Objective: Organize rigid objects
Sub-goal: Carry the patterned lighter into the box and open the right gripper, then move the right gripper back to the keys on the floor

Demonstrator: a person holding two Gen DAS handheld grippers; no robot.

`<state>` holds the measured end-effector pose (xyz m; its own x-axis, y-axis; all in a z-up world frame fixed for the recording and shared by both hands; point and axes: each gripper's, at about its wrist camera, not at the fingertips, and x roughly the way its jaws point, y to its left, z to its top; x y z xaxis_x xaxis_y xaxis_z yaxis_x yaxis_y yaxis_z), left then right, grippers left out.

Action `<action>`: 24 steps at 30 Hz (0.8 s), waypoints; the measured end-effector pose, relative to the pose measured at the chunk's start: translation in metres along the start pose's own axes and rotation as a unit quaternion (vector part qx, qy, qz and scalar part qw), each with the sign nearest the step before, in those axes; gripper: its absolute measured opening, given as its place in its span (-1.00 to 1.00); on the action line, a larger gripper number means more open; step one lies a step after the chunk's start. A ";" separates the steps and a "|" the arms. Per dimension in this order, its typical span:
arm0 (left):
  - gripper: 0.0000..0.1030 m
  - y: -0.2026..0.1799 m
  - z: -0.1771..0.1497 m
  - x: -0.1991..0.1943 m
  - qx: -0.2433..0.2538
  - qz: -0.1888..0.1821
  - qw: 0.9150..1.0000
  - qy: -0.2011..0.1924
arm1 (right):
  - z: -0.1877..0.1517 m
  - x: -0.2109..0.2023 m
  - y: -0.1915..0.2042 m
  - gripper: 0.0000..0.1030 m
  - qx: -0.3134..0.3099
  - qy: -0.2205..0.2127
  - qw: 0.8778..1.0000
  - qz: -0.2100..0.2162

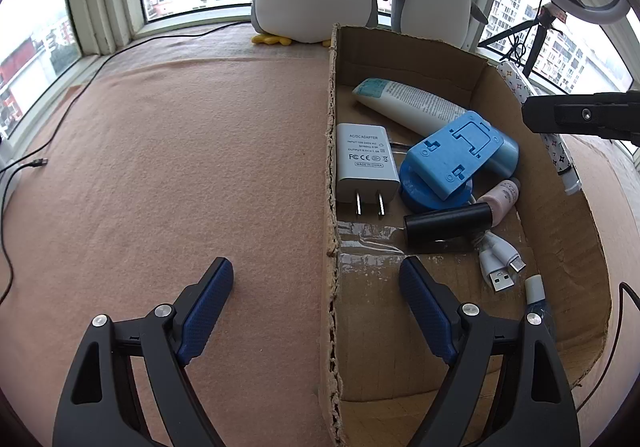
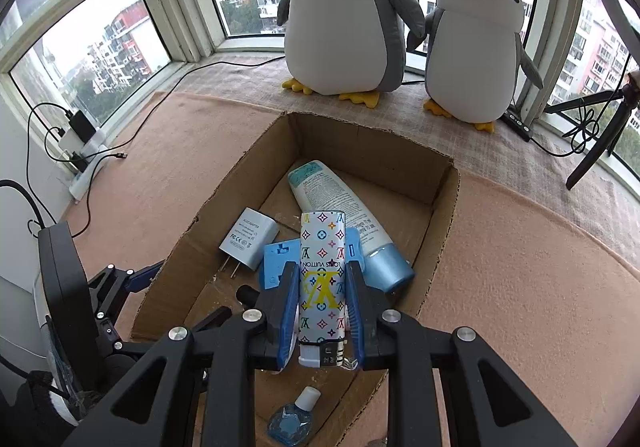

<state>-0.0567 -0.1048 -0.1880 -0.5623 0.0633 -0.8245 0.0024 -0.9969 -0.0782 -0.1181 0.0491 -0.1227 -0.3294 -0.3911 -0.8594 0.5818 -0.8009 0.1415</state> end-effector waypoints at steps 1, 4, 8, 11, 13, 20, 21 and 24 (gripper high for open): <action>0.68 0.000 0.000 0.000 0.000 0.000 1.000 0.000 | 0.000 0.001 0.000 -0.60 0.000 0.002 1.000 0.000; 0.68 0.000 0.000 0.000 0.000 0.000 1.000 0.000 | 0.000 0.005 0.001 -0.59 -0.003 0.010 1.000 0.007; 0.68 0.000 0.000 0.000 0.001 0.000 1.000 0.000 | 0.000 -0.001 0.003 -0.21 -0.009 -0.005 1.000 0.003; 0.68 0.001 0.000 0.000 0.002 0.000 1.000 0.000 | 0.000 -0.012 0.004 -0.15 -0.012 -0.019 1.000 0.001; 0.68 0.002 0.000 0.000 0.002 0.001 1.000 -0.001 | 0.000 -0.021 0.003 -0.11 -0.008 -0.028 1.000 0.000; 0.68 0.003 0.000 -0.002 0.010 0.004 1.000 -0.003 | -0.006 -0.072 -0.007 -0.06 0.012 -0.065 0.998 -0.016; 0.68 0.003 0.000 -0.003 0.012 0.005 1.000 -0.004 | -0.008 -0.081 -0.008 -0.06 0.016 -0.069 0.997 -0.019; 0.68 0.002 0.001 -0.003 0.024 0.009 1.000 -0.005 | -0.016 -0.112 -0.013 -0.05 0.034 -0.085 0.995 -0.025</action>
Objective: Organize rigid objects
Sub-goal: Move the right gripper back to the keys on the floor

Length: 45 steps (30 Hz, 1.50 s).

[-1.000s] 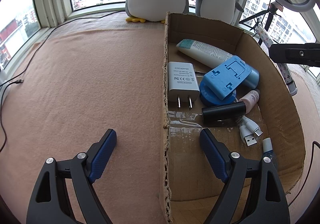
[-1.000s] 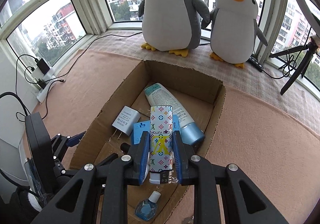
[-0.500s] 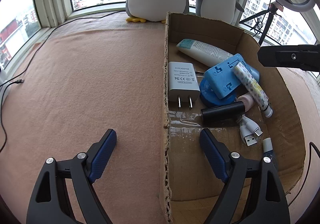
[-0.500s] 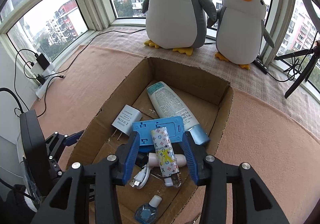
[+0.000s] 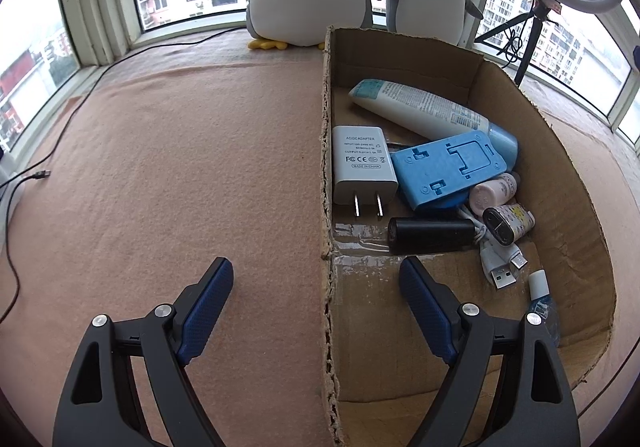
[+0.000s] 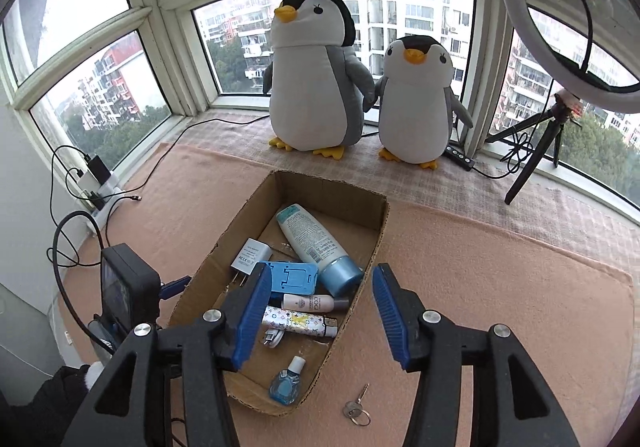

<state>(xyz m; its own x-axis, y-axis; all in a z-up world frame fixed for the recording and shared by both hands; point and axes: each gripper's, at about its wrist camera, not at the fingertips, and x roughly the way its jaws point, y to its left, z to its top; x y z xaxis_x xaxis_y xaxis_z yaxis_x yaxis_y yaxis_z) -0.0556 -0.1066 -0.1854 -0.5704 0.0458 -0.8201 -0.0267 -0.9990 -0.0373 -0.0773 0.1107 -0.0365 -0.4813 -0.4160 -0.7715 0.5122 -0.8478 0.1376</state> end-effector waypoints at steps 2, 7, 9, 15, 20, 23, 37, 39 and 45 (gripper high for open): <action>0.68 -0.001 0.000 0.000 0.008 0.002 1.000 -0.001 | -0.003 -0.024 -0.003 -0.01 0.008 -0.015 1.000 -0.010; 0.68 -0.002 0.000 -0.002 0.021 0.003 1.000 -0.004 | -0.014 -0.085 -0.006 0.10 0.017 -0.049 0.998 -0.035; 0.68 -0.002 0.000 -0.002 0.027 0.002 1.000 -0.003 | -0.019 -0.106 -0.006 0.11 0.024 -0.059 0.997 -0.043; 0.68 0.001 0.001 -0.001 0.033 -0.009 0.999 0.003 | -0.039 -0.154 0.001 0.13 0.037 -0.077 0.995 -0.057; 0.68 -0.002 0.002 0.000 0.034 -0.009 0.999 0.004 | -0.068 -0.172 0.002 0.16 0.051 -0.090 0.993 -0.051; 0.68 -0.003 0.001 0.000 0.034 -0.008 0.999 0.005 | -0.087 -0.171 -0.001 0.16 0.055 -0.090 0.993 -0.050; 0.68 -0.002 0.001 -0.001 0.023 -0.003 1.000 0.012 | -0.138 -0.075 -0.023 0.09 -0.016 -0.018 1.000 -0.014; 0.68 -0.001 0.001 -0.001 0.020 -0.004 1.000 0.013 | -0.141 -0.056 -0.027 0.00 -0.026 0.001 1.000 -0.004; 0.68 -0.001 0.002 0.000 0.014 0.002 1.000 0.015 | -0.150 -0.003 -0.041 -0.21 -0.035 0.052 0.998 0.025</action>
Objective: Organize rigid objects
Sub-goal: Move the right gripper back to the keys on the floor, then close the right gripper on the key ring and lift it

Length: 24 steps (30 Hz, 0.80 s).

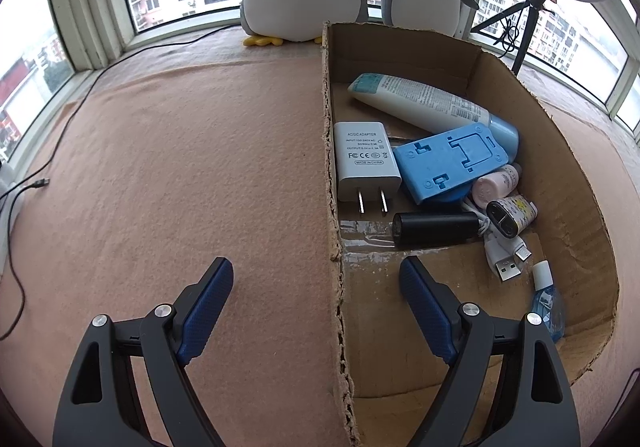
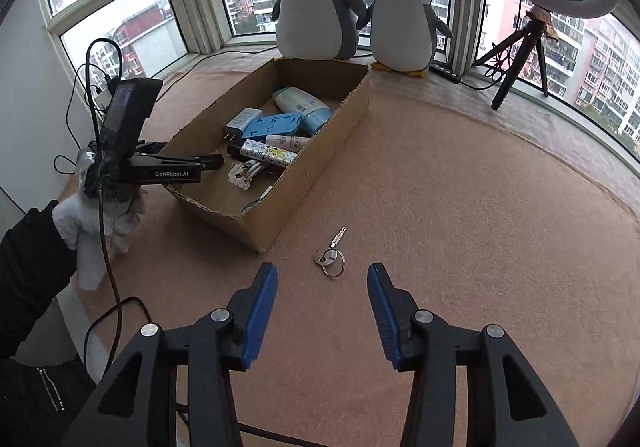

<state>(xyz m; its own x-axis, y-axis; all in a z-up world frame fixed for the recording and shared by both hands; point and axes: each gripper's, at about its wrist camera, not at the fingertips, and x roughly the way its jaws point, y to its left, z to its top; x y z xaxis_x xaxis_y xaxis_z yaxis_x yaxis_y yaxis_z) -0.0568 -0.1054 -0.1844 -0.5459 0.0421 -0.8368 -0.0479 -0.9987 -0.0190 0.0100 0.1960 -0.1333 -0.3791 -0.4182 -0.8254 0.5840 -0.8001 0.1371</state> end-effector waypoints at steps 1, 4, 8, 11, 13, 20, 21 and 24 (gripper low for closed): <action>0.68 0.000 0.000 0.000 -0.001 0.001 1.000 0.001 | -0.001 0.008 -0.003 -0.28 0.002 0.008 1.000 0.007; 0.68 0.000 0.001 0.000 -0.004 0.002 1.000 0.001 | -0.003 0.031 -0.009 -0.37 0.002 0.029 0.999 0.018; 0.68 0.001 0.001 0.001 -0.011 0.003 1.000 0.003 | -0.002 0.049 -0.015 -0.44 0.002 0.043 0.999 0.028; 0.68 0.000 0.001 0.001 -0.012 0.003 1.000 0.004 | 0.000 0.056 -0.016 -0.47 -0.002 0.049 0.998 0.033; 0.68 0.000 0.001 0.001 -0.013 0.004 1.000 0.004 | 0.001 0.059 -0.015 -0.48 -0.008 0.053 0.998 0.034; 0.68 0.002 0.001 0.001 -0.015 0.004 1.000 0.004 | 0.006 0.068 -0.011 -0.57 -0.026 0.064 0.997 0.031; 0.68 0.001 0.000 0.001 -0.014 0.004 1.000 0.003 | 0.006 0.068 -0.011 -0.60 -0.025 0.064 0.997 0.031; 0.68 0.001 0.000 0.000 -0.013 0.005 1.000 0.003 | 0.007 0.070 -0.011 -0.64 -0.027 0.067 0.997 0.029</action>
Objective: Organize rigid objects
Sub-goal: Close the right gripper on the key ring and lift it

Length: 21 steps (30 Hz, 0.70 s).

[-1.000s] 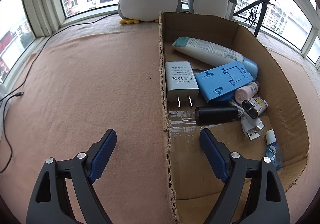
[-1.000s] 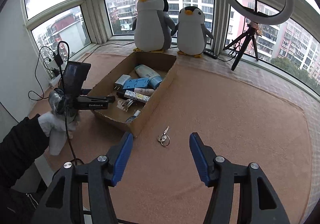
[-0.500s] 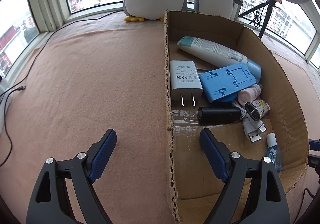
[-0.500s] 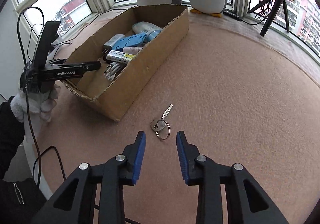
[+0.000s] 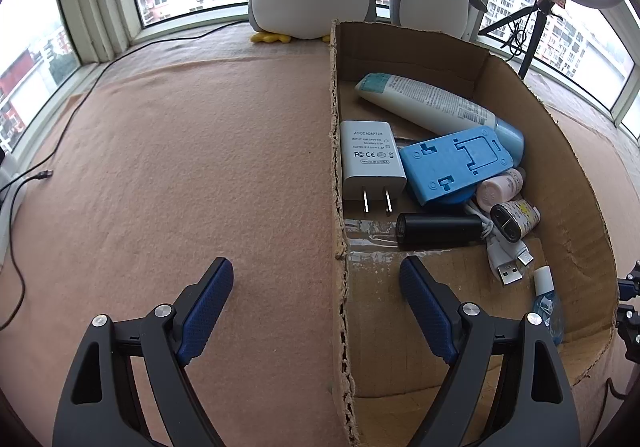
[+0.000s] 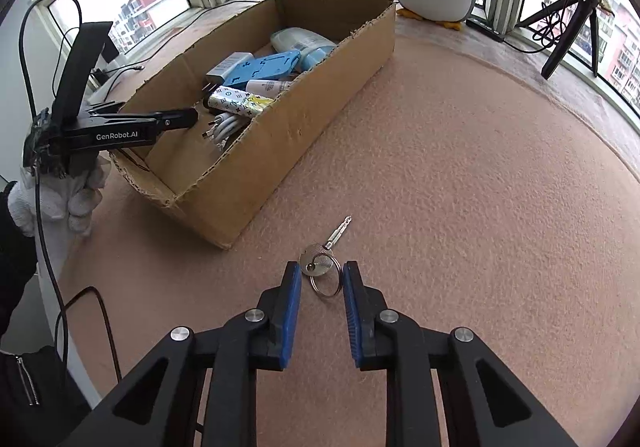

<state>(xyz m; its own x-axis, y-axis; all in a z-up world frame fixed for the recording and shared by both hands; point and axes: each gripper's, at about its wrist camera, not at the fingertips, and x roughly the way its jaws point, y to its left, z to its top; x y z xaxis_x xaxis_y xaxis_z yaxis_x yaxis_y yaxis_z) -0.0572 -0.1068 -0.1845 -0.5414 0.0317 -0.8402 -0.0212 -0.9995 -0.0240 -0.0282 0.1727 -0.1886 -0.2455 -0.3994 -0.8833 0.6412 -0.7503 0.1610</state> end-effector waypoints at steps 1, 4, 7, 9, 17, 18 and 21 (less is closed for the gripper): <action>0.68 0.000 0.000 0.000 0.001 0.000 1.000 0.000 | 0.000 0.000 0.000 -0.66 0.000 0.001 1.000 -0.001; 0.68 0.000 0.000 0.000 0.000 0.000 1.000 0.000 | 0.001 0.001 -0.001 -0.74 0.004 0.001 1.000 -0.002; 0.68 0.000 0.000 0.000 0.001 0.000 1.000 0.000 | 0.002 0.002 -0.001 -0.84 0.003 0.003 1.000 -0.004; 0.68 0.000 0.000 0.000 0.001 0.000 1.000 0.000 | 0.002 0.004 0.000 -0.90 0.001 0.006 1.000 -0.009; 0.68 -0.001 0.000 0.000 -0.002 0.000 1.000 -0.001 | 0.005 0.000 0.000 -0.96 -0.001 -0.005 1.000 -0.025; 0.68 -0.001 0.000 0.000 -0.002 0.000 1.000 -0.001 | 0.006 -0.003 0.001 -0.96 -0.003 -0.011 0.999 -0.030; 0.68 -0.001 0.001 0.000 -0.003 -0.001 1.000 -0.001 | 0.011 -0.015 0.002 -0.96 -0.004 -0.025 0.999 -0.036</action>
<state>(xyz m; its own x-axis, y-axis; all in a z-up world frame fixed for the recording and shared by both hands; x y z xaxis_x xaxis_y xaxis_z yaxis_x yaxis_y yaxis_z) -0.0580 -0.1056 -0.1838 -0.5434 0.0327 -0.8389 -0.0175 -0.9995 -0.0276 -0.0311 0.1717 -0.1706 -0.3263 -0.3702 -0.8698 0.6260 -0.7740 0.0946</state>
